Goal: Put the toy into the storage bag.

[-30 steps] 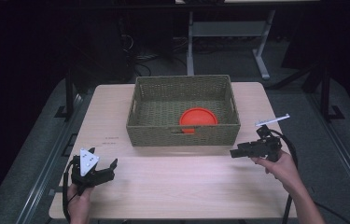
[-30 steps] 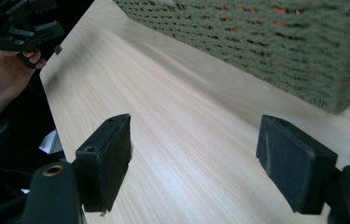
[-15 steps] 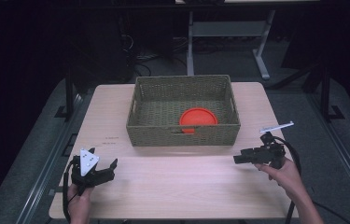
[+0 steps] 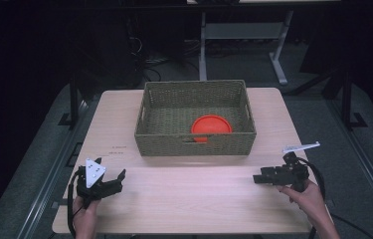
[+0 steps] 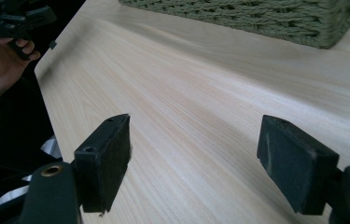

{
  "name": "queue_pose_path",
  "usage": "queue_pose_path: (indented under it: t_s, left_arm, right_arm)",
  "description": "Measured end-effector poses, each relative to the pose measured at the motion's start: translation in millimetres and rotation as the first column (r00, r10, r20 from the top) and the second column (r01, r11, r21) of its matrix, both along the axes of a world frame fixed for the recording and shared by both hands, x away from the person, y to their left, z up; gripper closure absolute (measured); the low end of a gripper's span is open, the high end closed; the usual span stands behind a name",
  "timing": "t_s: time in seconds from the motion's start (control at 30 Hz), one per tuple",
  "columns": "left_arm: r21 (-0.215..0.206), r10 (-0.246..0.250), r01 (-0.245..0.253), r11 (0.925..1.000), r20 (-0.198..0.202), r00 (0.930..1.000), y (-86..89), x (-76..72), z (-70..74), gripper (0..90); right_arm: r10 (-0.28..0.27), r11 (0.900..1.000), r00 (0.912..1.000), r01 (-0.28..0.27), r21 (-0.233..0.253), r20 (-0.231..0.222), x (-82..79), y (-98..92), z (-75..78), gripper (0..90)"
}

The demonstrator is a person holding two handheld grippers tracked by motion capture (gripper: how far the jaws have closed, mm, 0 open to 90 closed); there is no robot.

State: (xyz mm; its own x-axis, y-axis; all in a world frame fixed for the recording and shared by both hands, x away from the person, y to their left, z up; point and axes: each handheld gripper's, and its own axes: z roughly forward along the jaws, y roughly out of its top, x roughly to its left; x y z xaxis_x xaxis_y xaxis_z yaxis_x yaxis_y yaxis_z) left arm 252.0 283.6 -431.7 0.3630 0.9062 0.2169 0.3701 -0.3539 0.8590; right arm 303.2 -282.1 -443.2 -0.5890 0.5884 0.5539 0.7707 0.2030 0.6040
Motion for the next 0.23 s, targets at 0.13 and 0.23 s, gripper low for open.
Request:
queue_pose_path:
  t_s: [0.13, 0.23]
  left_arm:
    - [0.002, 0.000, 0.000, 1.0000, -0.009, 1.0000, 0.1, 0.5, 0.0, 12.7]
    - [-0.005, 0.001, -0.001, 1.0000, -0.009, 1.0000, -0.5, 1.1, -0.5, 12.8]
  right_arm:
    - [-0.035, 0.999, 0.9988, 0.034, 0.032, 0.035, -12.7, -4.7, -6.6, 24.3]
    - [-0.082, 0.982, 0.9962, 0.076, 0.174, 0.028, -25.2, -10.2, -15.8, 23.7]
